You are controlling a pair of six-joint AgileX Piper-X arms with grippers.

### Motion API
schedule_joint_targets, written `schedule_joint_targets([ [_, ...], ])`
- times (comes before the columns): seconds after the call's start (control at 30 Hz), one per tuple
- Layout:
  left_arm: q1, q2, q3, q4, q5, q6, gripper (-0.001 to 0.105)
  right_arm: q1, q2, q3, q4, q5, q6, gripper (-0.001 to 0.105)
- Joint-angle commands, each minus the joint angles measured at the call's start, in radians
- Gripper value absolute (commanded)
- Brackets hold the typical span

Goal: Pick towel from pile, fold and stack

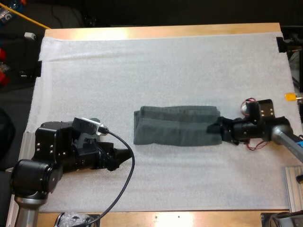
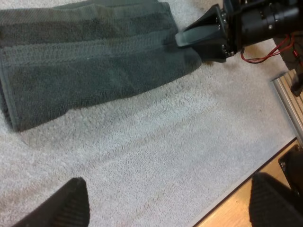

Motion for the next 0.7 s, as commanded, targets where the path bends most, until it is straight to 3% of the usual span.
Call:
schedule_joint_targets([
  [0.0, 0.002, -0.007, -0.005, 0.005, -0.002, 0.007, 0.067, 0.029, 0.029, 0.010, 0.019, 0.000, 0.014, 0.062],
  [0.23, 0.002, -0.007, -0.005, 0.013, -0.002, 0.007, 0.067, 0.049, 0.028, 0.010, 0.014, 0.058, 0.082, 0.059],
  [0.27, 0.002, -0.007, -0.005, 0.014, -0.002, 0.007, 0.067, 0.049, 0.027, 0.010, 0.014, 0.060, 0.082, 0.055],
  [0.37, 0.002, -0.007, -0.005, 0.013, -0.002, 0.007, 0.067, 0.049, 0.010, 0.010, 0.014, 0.066, 0.082, 0.031],
  [0.43, 0.002, -0.007, -0.005, 0.013, -0.002, 0.007, 0.067, 0.049, -0.020, 0.010, 0.017, 0.095, 0.070, 0.009],
  [0.47, 0.002, -0.007, -0.005, 0.013, -0.002, 0.007, 0.067, 0.049, -0.032, 0.010, 0.021, 0.111, 0.055, 0.004],
  [0.67, 0.002, -0.007, -0.005, 0.003, -0.002, 0.007, 0.067, 0.058, -0.195, 0.010, 0.165, 0.344, -0.067, 0.000],
])
